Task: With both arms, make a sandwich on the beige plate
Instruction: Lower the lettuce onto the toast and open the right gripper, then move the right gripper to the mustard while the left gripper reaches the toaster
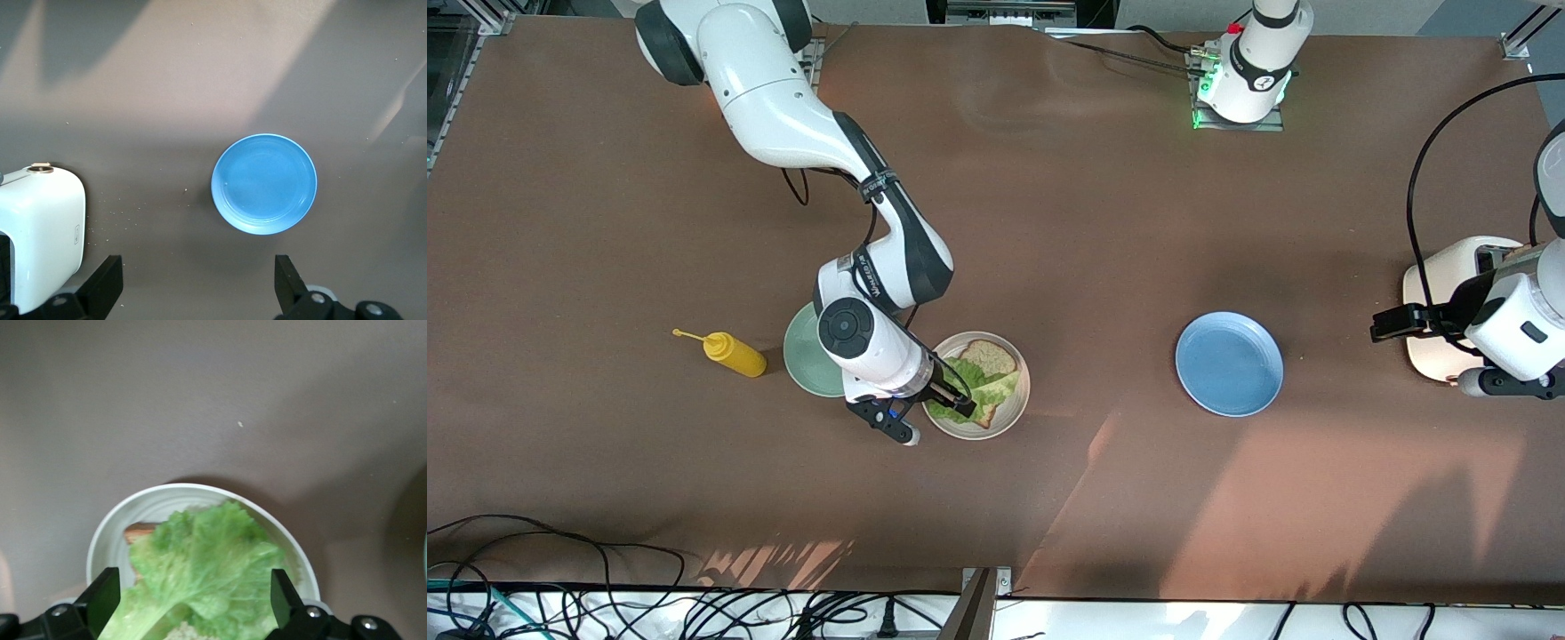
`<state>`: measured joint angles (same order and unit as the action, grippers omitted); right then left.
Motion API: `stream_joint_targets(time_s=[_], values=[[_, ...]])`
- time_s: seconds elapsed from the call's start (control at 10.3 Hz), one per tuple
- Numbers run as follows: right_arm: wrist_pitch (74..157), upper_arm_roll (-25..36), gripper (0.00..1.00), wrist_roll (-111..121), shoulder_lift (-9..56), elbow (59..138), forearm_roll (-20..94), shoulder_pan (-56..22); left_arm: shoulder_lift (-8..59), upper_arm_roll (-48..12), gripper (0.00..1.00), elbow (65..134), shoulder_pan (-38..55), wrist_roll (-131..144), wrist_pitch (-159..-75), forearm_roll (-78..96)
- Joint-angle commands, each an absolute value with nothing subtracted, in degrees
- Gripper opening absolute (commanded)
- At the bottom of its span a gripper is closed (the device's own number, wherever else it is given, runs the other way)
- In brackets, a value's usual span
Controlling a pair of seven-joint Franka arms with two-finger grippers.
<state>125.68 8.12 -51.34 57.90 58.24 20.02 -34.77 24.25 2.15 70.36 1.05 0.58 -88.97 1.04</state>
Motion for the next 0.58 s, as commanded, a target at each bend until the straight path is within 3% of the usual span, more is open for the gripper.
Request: stream_joint_targets(time_s=[0.0, 0.48], values=[[121.93, 8.70, 1.00, -50.98, 53.20, 59.66, 20.65, -34.89, 23.03, 1.93, 1.00, 71.63, 0.97, -0.18, -88.94, -0.09], [117.09, 6.96, 1.00, -39.41, 34.57, 78.73, 20.65, -28.94, 23.03, 1.93, 1.00, 71.63, 0.97, -0.18, -88.95, -0.26]])
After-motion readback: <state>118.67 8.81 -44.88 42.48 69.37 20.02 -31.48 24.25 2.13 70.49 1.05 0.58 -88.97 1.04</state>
